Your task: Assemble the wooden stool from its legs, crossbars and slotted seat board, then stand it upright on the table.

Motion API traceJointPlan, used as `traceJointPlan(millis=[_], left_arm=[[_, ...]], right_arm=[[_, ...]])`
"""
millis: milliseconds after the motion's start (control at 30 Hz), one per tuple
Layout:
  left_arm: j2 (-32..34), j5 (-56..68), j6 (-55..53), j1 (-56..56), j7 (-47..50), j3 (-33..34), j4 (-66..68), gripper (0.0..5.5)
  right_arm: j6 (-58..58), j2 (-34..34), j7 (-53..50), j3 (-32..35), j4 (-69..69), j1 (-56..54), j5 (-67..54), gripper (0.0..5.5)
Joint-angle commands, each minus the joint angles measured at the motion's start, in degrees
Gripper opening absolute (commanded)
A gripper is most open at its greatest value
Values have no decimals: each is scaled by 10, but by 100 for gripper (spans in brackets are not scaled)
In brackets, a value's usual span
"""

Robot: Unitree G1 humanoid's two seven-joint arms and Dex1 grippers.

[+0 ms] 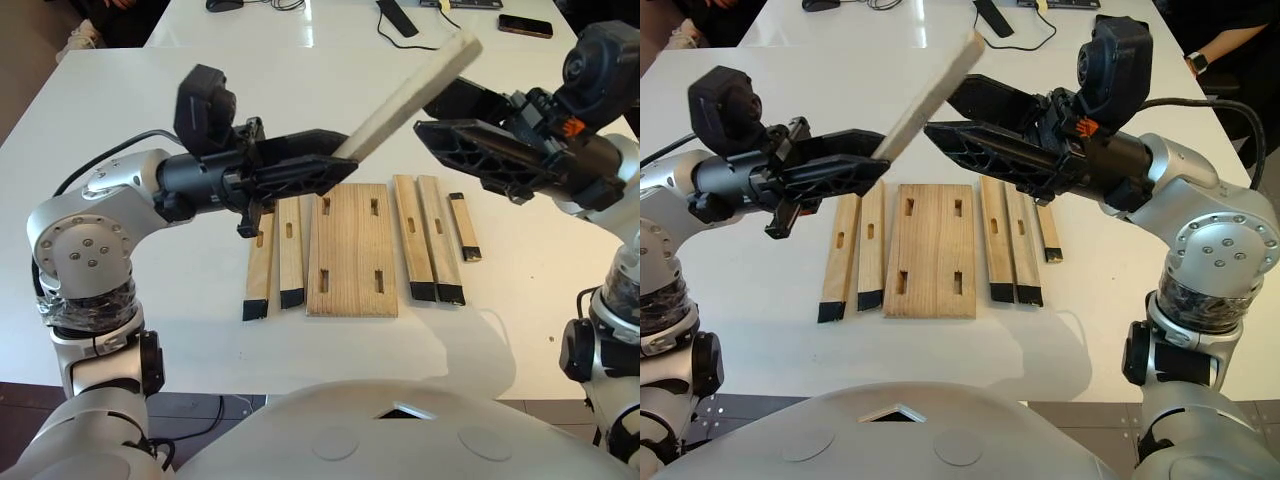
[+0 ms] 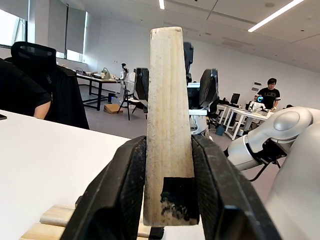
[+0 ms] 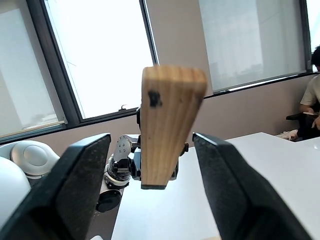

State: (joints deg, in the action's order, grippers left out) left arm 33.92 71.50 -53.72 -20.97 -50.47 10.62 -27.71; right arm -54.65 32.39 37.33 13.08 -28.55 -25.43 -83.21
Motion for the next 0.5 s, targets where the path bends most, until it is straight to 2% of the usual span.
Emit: traceJointPlan(millis=[33,100,500], left_arm=[[26,-47,21,21,-28,-26,-18,131],[29,-64,34,28,-34,-33,-23,131],[35,-69,54,51,-32,-31,-43,131]], right_arm=[[-8,30,6,-14,-13,-4,-2,305],[-5,43,19,-20,-15,5,15,305],[9,78,65,-34,-22,39,63,134]])
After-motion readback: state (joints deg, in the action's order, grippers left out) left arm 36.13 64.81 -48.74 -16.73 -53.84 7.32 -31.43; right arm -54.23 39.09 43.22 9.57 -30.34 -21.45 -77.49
